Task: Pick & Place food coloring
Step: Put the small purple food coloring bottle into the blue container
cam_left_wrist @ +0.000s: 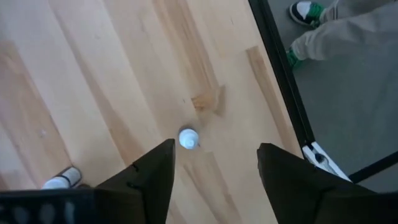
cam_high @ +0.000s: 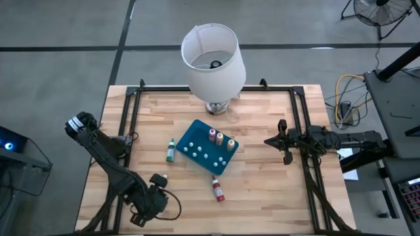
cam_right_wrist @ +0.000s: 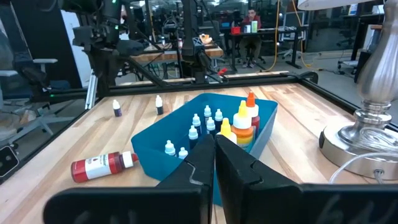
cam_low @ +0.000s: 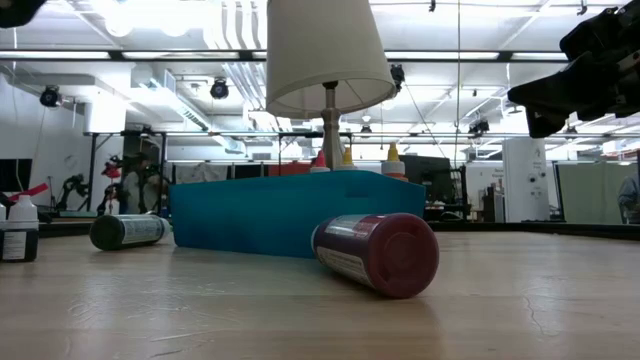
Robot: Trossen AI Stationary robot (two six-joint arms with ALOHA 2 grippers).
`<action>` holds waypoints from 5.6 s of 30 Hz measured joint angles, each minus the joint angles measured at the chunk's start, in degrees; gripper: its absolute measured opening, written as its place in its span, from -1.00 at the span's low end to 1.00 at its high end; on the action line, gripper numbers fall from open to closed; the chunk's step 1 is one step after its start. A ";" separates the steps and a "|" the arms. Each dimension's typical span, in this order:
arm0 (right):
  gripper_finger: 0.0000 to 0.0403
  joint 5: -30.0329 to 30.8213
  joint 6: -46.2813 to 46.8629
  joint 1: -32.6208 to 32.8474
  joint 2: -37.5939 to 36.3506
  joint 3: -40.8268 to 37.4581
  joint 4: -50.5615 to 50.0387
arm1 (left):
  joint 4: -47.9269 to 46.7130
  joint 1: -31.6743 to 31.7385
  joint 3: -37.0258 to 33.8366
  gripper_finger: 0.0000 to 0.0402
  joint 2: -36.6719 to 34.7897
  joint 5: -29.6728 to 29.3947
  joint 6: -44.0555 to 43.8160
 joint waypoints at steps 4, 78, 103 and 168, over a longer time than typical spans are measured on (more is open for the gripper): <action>-0.96 0.01 0.00 0.00 0.00 0.00 0.01 | 0.03 -0.95 0.19 -0.01 1.46 0.04 0.03; -0.96 0.01 -0.01 -0.02 0.02 -0.02 0.01 | 11.65 0.68 -8.88 -0.05 9.92 -0.68 -2.45; -0.96 0.01 -0.02 -0.02 0.02 -0.02 -0.01 | 12.72 0.83 -9.12 -0.66 9.92 1.01 -2.28; -0.96 0.01 0.00 -0.02 0.00 -0.02 0.01 | 6.21 58.69 0.24 -0.77 1.82 -2.17 27.79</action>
